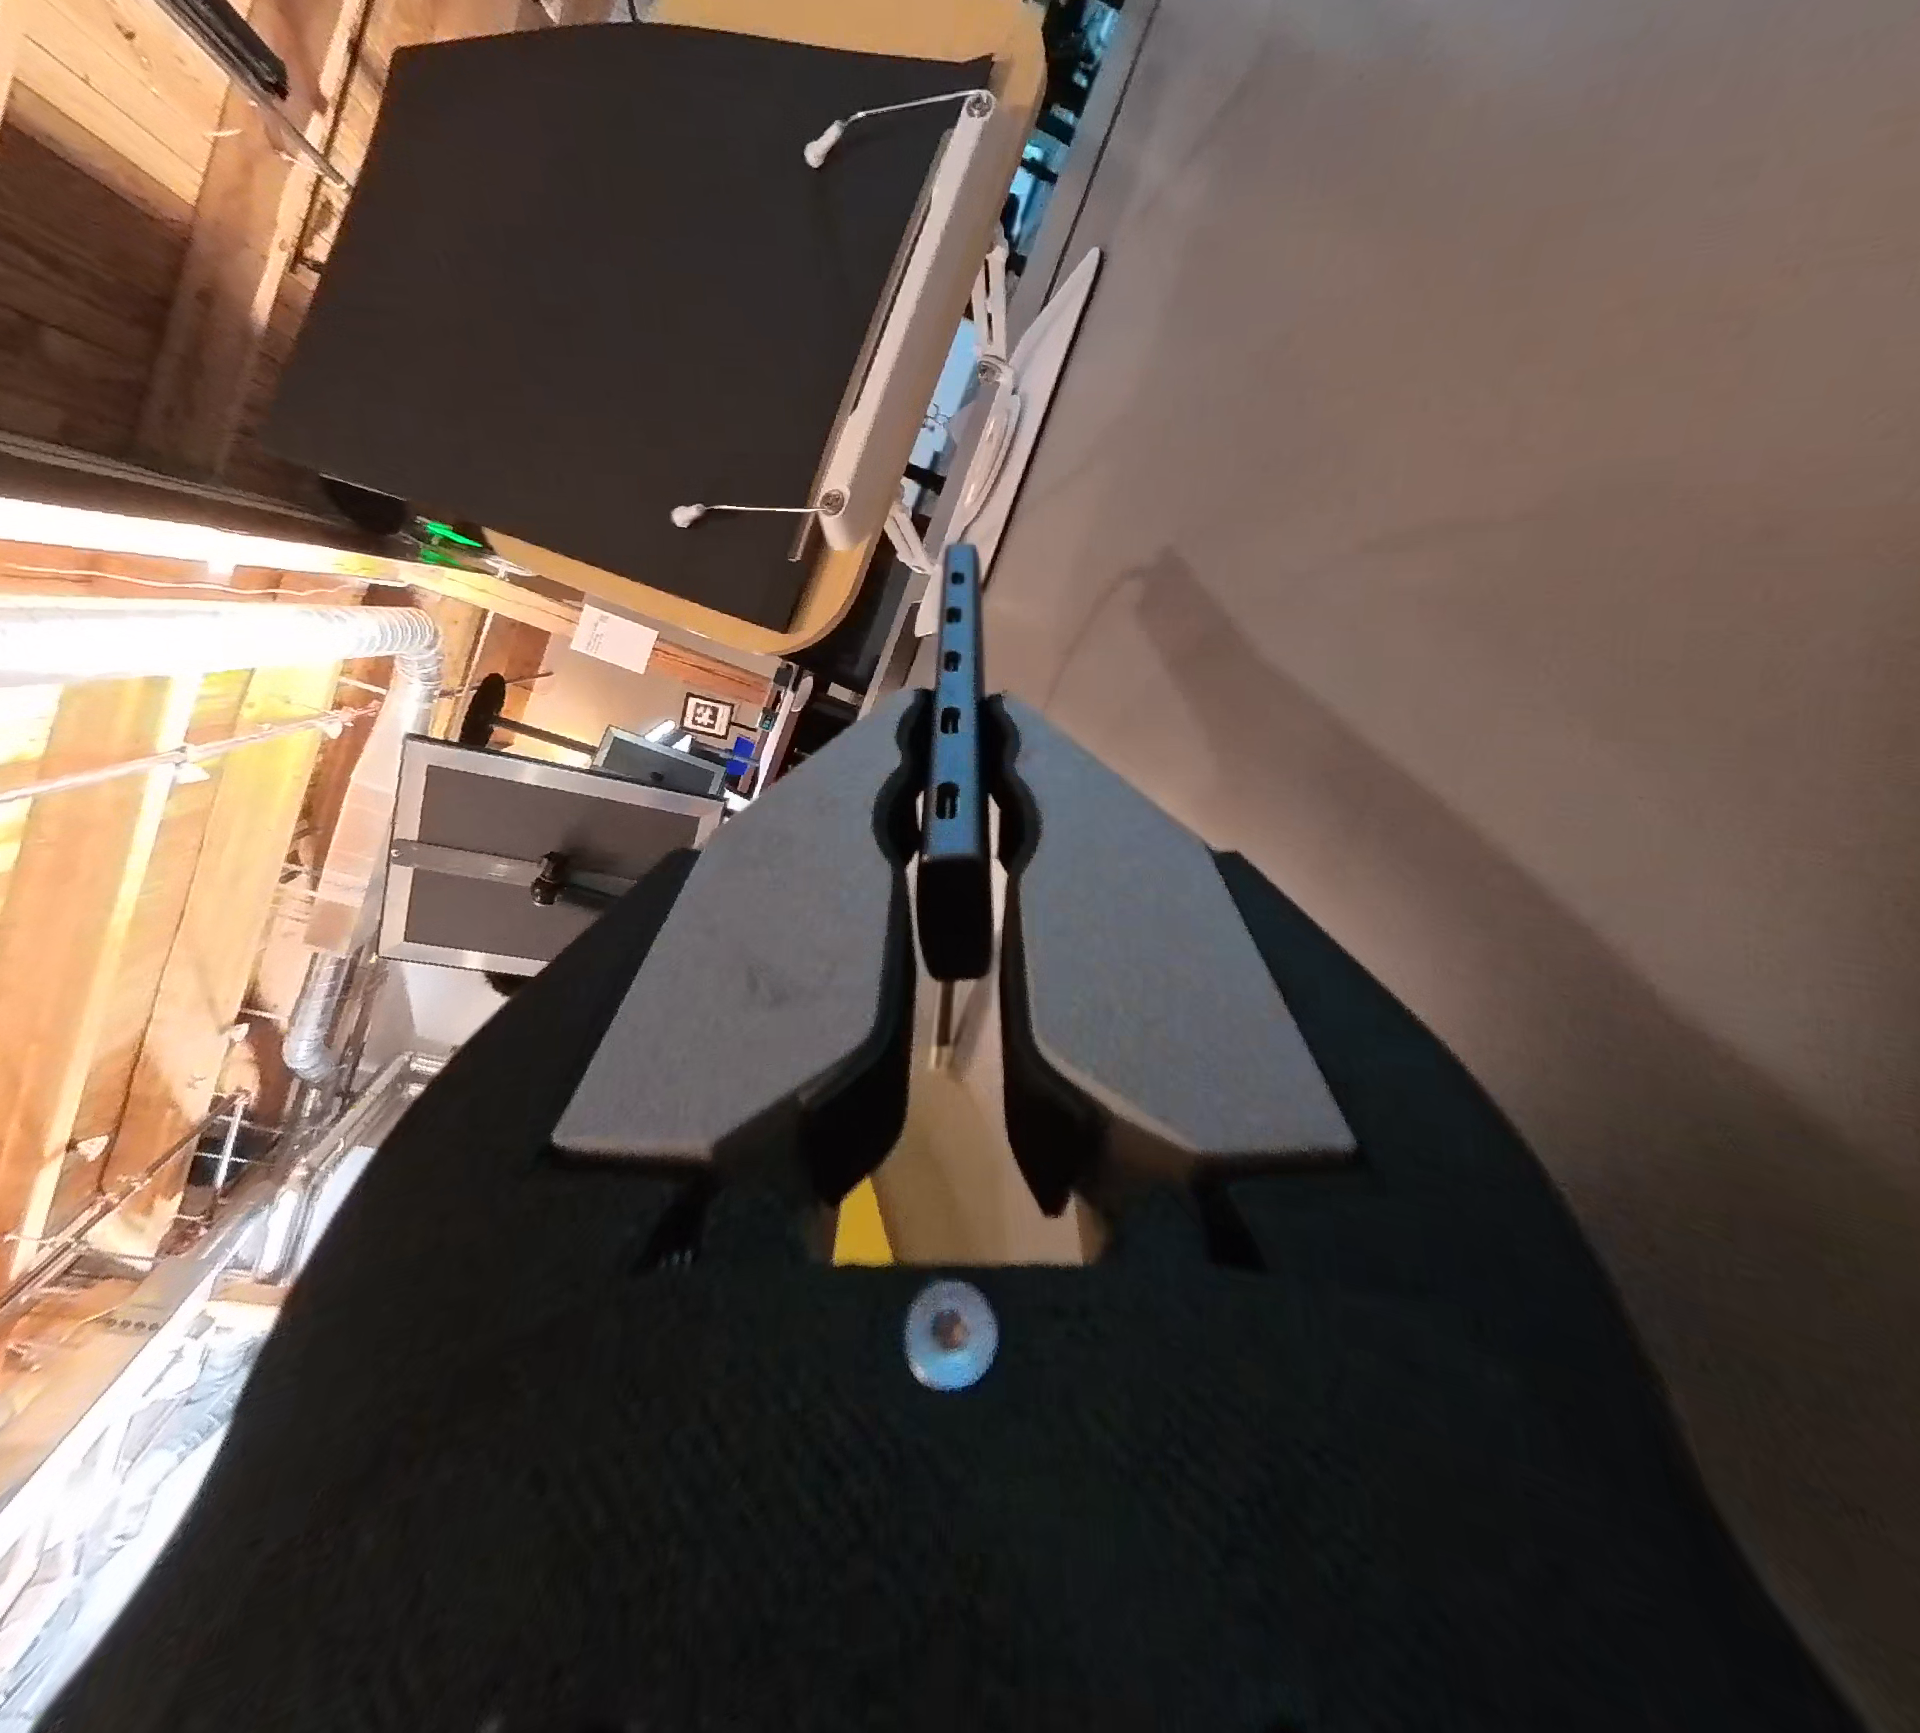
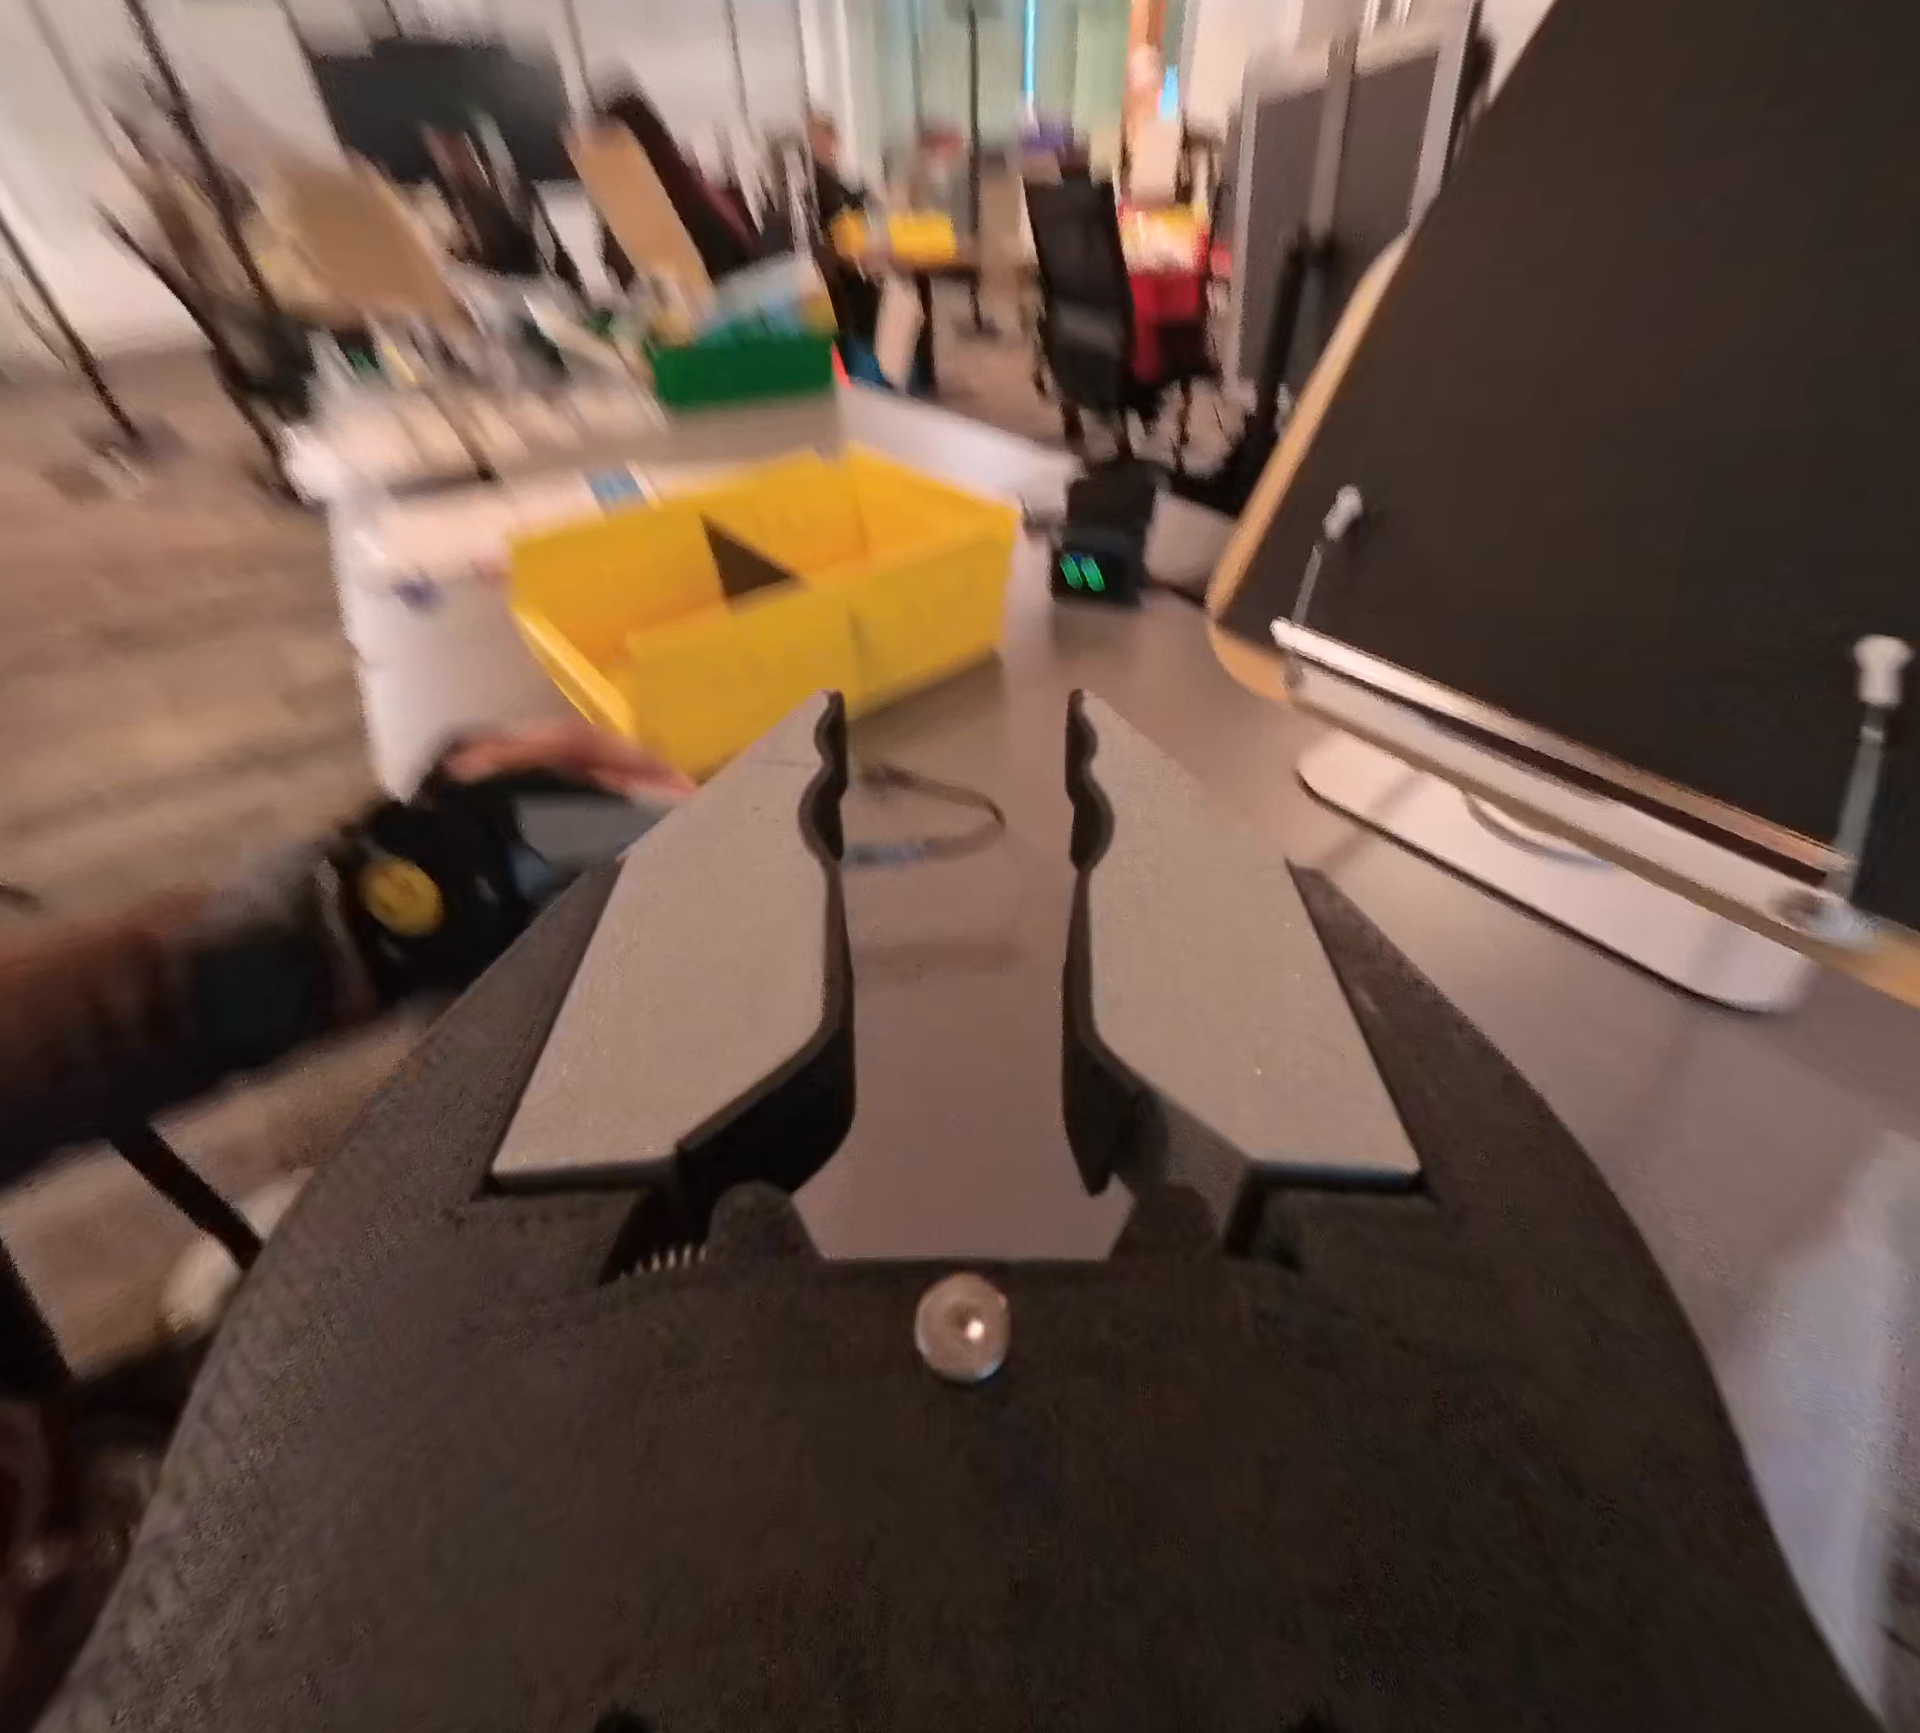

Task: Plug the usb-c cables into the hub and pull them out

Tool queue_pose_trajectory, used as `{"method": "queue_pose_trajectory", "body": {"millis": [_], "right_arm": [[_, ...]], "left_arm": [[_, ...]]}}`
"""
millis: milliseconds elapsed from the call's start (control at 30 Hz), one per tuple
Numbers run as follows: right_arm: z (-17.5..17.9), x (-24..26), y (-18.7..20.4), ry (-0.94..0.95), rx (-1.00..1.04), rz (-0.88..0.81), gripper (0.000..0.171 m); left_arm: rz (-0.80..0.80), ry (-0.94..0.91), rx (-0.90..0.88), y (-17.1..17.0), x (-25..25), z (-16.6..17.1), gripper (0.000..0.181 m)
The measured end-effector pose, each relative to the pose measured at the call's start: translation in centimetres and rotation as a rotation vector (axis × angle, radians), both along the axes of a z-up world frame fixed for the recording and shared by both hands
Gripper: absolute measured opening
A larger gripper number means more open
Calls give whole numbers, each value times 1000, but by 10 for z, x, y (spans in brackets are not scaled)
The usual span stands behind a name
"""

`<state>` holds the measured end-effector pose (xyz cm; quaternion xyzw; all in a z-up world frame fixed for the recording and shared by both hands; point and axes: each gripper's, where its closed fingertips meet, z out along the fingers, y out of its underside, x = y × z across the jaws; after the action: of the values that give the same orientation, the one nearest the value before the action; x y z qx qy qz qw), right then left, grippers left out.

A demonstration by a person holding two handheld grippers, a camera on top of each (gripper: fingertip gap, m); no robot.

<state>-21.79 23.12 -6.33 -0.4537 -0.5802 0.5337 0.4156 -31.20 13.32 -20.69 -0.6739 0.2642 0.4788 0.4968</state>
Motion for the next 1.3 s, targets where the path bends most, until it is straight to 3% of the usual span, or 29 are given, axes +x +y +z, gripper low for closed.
{"method": "queue_pose_trajectory", "body": {"millis": [100,167,233,333,500,567,633,700,800,833,900,1000,1100,1167,1233,1300], "right_arm": [[20,-9,1,213,-247,53,42],[25,-17,10,335,-383,39,68],[35,-14,17,482,-413,4,79],[32,-20,22,524,-75,-204,96],[15,-33,28,419,485,-462,88],[4,-38,33,334,598,-511,80],[3,-39,34,302,623,-526,93],[15,-35,7,370,370,-341,94],[51,-15,5,485,-323,-108,85],[53,-13,15,490,-448,-83,85],[50,-9,29,513,-435,-102,65],[42,-11,41,451,-276,-241,78],[30,-13,23,329,26,-208,115],[10,-14,22,179,133,-222,114],[-14,-13,30,6,166,-251,93],[-28,-9,41,-95,131,-271,88]], "left_arm": [[-7,-11,5,1,3,0,7],[-7,-13,2,0,3,-1,7],[-5,-3,1,0,2,-1,7],[-10,-23,13,-1,0,1,7],[-17,-33,7,0,1,0,7],[-17,-23,-1,1,1,-2,7],[-18,-23,-9,1,1,-3,7],[-18,-27,-9,1,1,-3,7],[-21,-38,-11,1,2,-4,7],[-22,-39,-12,1,2,-4,7],[-23,-37,-12,1,3,-4,7],[-22,-39,-13,1,2,-5,7],[-18,-42,-14,1,1,-5,7],[-14,-41,-12,1,0,-5,7],[-7,-41,-2,0,-1,-2,7],[3,-41,9,-1,-3,0,7]]}}
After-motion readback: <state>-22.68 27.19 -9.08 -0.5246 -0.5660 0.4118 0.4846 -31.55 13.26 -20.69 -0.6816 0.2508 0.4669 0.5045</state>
